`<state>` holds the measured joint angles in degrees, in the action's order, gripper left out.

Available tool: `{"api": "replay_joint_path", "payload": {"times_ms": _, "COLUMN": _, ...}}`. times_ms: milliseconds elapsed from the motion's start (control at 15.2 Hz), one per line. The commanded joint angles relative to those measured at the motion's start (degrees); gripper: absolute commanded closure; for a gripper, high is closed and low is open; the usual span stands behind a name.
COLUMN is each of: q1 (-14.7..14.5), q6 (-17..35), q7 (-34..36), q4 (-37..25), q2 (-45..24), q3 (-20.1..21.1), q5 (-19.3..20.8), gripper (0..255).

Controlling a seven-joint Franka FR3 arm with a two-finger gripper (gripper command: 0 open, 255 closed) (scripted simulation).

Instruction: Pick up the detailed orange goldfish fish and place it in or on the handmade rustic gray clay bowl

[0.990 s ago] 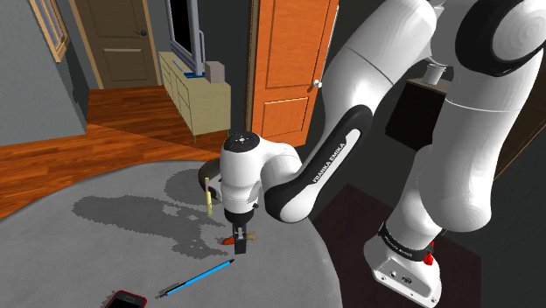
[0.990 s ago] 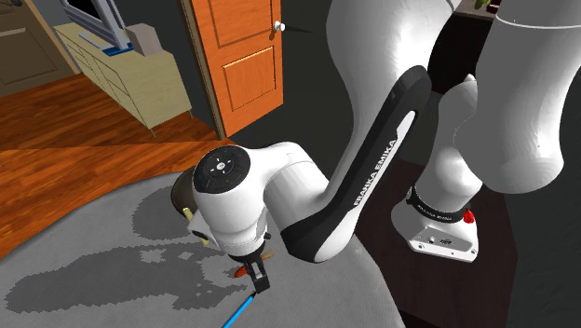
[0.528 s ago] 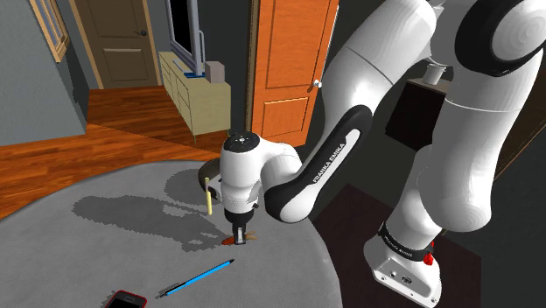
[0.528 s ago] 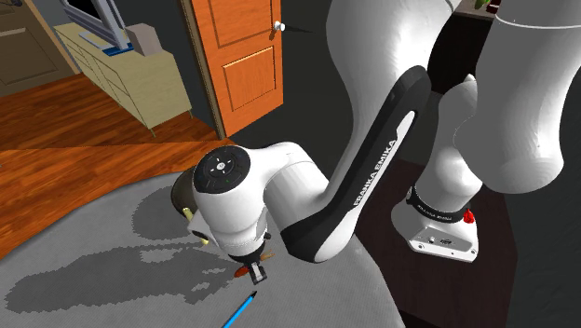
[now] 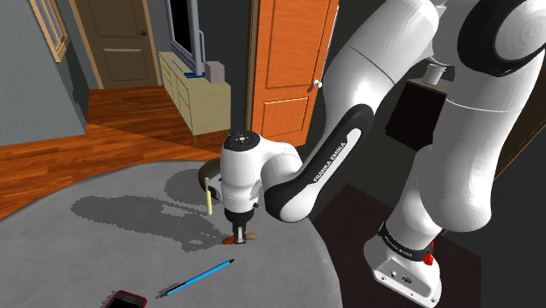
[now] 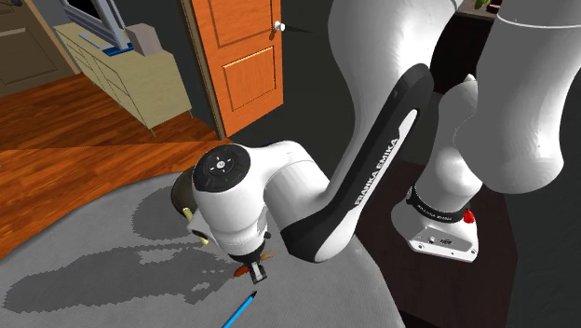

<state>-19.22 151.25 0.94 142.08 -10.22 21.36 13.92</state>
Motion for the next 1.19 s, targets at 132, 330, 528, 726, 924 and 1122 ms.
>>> {"api": "replay_joint_path", "payload": {"times_ms": 132, "q1": 0.59, "q6": -2.5, "q7": -2.12, "q4": -0.04, "q2": 2.8, "q3": 1.01, "q5": -2.78, "gripper": 255}}
{"api": "replay_joint_path", "payload": {"times_ms": 330, "q1": 0.87, "q6": -4.71, "q7": -3.8, "q4": -0.16, "q2": 5.19, "q3": 1.62, "q5": -5.0, "gripper": 255}}
{"api": "replay_joint_path", "payload": {"times_ms": 528, "q1": 0.99, "q6": -7.0, "q7": -5.33, "q4": -0.43, "q2": 7.48, "q3": 1.99, "q5": -7.02, "gripper": 255}}
{"api": "replay_joint_path", "payload": {"times_ms": 726, "q1": 0.99, "q6": -9.34, "q7": -6.69, "q4": -0.83, "q2": 9.67, "q3": 2.19, "q5": -8.79, "gripper": 255}}
{"api": "replay_joint_path", "payload": {"times_ms": 924, "q1": 0.93, "q6": -11.73, "q7": -7.89, "q4": -1.37, "q2": 11.74, "q3": 2.24, "q5": -10.33, "gripper": 255}}
{"api": "replay_joint_path", "payload": {"times_ms": 1122, "q1": 0.83, "q6": -14.15, "q7": -8.92, "q4": -2.04, "q2": 13.69, "q3": 2.18, "q5": -11.63, "gripper": 255}}
